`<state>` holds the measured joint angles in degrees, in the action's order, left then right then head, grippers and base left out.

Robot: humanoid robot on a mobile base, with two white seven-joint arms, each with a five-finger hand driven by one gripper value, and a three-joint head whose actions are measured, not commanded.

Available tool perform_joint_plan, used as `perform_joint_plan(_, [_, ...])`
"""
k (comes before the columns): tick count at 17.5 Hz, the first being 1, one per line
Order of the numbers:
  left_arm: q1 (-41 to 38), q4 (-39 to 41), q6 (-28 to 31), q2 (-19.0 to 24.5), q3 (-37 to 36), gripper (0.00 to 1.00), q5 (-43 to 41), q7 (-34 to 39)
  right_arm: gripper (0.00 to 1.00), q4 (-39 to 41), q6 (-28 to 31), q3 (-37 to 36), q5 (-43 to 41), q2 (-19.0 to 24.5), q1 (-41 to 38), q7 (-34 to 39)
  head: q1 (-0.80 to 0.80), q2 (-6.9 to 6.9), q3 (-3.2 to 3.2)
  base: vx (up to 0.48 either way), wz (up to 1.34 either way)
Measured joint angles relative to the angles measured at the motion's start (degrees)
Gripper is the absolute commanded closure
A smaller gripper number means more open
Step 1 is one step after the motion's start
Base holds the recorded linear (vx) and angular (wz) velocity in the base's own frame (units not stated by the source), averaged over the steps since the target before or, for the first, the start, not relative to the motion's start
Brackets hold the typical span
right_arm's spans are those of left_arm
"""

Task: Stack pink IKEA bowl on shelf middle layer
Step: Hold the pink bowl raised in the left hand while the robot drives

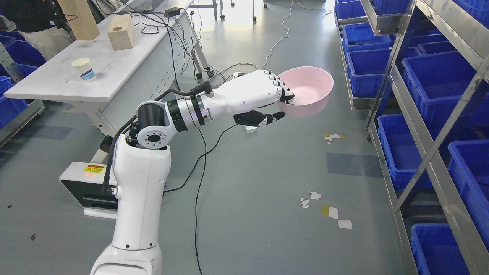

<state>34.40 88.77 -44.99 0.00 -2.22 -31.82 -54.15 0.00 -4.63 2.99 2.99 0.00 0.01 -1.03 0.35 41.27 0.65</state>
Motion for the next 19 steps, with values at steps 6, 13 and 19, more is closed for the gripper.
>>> perform_joint_plan(6, [0.0,0.0,0.0,0.0,-1.1,0.97,0.0,0.2,0.0,0.0,0.0,0.0,0.0,0.0,0.0,0.0,0.0,0.0,0.0,0.366,0.03])
perform_joint_plan(13, [0.0,0.1,0.0,0.0,-1.9,0.97,0.0,0.3,0.0,0.0,0.0,0.0,0.0,0.0,0.0,0.0,0.0,0.0,0.0,0.345,0.01])
perform_joint_plan(19, [0.0,0.1,0.0,0.0,-2.4,0.97,0.0,0.3,0.0,0.0,0.0,0.0,0.0,0.0,0.0,0.0,0.0,0.0,0.0,0.257,0.02])
